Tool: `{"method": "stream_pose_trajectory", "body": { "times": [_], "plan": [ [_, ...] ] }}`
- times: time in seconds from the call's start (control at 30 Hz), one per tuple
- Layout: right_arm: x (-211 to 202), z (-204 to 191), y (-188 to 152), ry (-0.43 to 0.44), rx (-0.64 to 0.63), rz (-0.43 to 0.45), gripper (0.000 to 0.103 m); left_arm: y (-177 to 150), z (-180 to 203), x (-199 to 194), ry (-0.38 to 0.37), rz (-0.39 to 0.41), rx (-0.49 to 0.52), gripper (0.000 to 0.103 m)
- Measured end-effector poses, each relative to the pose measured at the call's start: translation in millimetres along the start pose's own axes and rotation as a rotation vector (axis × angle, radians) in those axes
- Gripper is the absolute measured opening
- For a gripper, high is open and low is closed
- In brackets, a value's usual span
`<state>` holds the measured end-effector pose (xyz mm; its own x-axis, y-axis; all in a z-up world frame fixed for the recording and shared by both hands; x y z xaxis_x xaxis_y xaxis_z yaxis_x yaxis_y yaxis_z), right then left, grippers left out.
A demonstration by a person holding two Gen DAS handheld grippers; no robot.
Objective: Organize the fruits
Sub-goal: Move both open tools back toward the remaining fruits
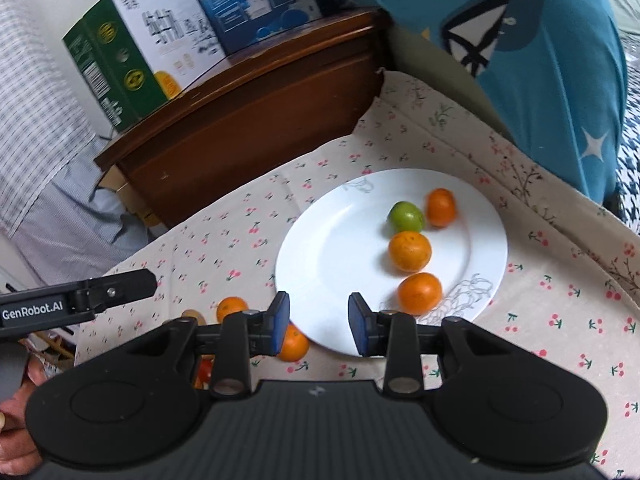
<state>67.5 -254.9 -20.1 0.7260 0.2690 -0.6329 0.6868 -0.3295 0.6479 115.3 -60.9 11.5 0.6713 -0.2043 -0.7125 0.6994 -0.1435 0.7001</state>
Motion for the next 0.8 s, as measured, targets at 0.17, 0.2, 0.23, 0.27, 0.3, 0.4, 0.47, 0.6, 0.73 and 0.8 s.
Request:
{"method": "stream_pose_trajectory", "body": {
  "times": [0.17, 0.2, 0.23, 0.27, 0.3, 0.4, 0.47, 0.6, 0.73, 0.8],
  "plan": [
    [-1, -8, -8, 0.017, -0.034, -0.011, 0.034, -7, -14, -6, 0.023, -0.002, -0.027, 0.082],
    [-1, -10, -9, 0.019, -0.043, -0.013, 0.034, -8, -17, -8, 0.028, -0.002, -0.033, 0.082],
    [-1, -12, -10, 0.023, -0.05, -0.015, 0.034, -9, -20, -9, 0.032, -0.001, -0.037, 0.082],
    [-1, -13, -11, 0.028, -0.056, -0.017, 0.034, -10, -22, -10, 0.037, -0.001, -0.042, 0.082],
    [-1, -15, -12, 0.034, -0.062, -0.019, 0.034, -11, -25, -11, 0.043, -0.001, -0.049, 0.082],
    [-2, -20, -15, 0.054, -0.075, -0.025, 0.034, -16, -35, -14, 0.055, -0.004, -0.059, 0.082],
    [-2, -24, -18, 0.067, -0.088, -0.029, 0.034, -19, -43, -16, 0.058, -0.007, -0.07, 0.082],
    [-1, -31, -23, 0.093, -0.1, -0.041, 0.034, -26, -57, -18, 0.08, -0.012, -0.082, 0.082],
    [2, -38, -30, 0.11, -0.117, -0.059, 0.034, -35, -68, -16, 0.09, -0.029, -0.094, 0.082],
    [4, -40, -32, 0.116, -0.122, -0.068, 0.034, -38, -70, -16, 0.1, -0.029, -0.083, 0.082]
  ]
}}
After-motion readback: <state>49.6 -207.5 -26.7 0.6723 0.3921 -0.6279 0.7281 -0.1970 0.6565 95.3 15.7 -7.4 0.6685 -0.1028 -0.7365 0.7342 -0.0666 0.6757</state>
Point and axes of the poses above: each gripper's, at about its wrist camera, not at the fingertips, and x roughly the way its jaws point, z to its right, y to its top, the point moved 6 cm from there along x, roughly the way its jaws point, and after that the axes turned 5 degrees about y, right-handed, at the moved point
